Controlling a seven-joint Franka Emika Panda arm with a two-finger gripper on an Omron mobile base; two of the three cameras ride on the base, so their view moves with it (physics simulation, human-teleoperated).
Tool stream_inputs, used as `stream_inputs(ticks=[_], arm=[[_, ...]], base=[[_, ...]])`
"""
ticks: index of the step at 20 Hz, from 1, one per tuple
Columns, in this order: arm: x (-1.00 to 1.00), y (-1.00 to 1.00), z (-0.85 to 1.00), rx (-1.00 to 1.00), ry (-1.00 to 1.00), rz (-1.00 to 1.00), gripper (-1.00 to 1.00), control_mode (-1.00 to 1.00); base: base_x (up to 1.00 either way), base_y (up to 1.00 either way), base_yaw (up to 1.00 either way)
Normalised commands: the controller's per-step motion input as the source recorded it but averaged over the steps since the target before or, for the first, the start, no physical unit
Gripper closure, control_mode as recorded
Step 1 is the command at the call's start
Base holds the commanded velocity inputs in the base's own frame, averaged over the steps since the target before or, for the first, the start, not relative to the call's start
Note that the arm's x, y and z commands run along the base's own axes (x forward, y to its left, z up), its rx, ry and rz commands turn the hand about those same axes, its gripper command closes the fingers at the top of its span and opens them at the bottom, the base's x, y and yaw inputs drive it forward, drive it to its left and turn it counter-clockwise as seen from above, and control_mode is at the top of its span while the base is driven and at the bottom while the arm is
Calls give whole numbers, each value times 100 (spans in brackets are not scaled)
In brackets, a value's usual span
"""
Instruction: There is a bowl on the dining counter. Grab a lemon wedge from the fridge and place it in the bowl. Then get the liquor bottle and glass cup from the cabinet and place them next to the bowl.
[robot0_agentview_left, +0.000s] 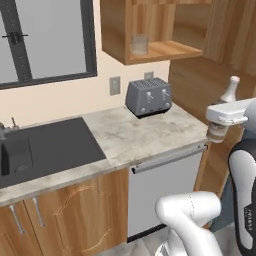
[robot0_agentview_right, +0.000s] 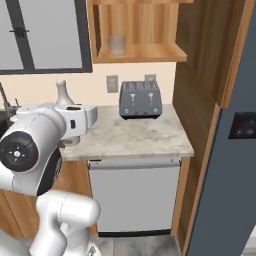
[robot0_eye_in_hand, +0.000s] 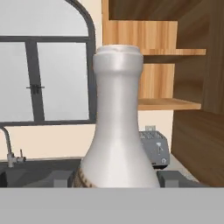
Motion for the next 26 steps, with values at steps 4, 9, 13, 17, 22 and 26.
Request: stream_inputs(ticks=[4,9,13,17,22,26], arm=[[0,0,0,0,0,0,100,100],[0,0,0,0,0,0,100,100],[0,0,0,0,0,0,100,100],[0,0,0,0,0,0,100,100],[0,0,0,0,0,0,100,100],[0,0,0,0,0,0,100,100]], base=[[-99,40,-11],[-91,44,-26],[-84,52,-40],[-73,51,-47],[-60,48,-52],[-70,35,-55]])
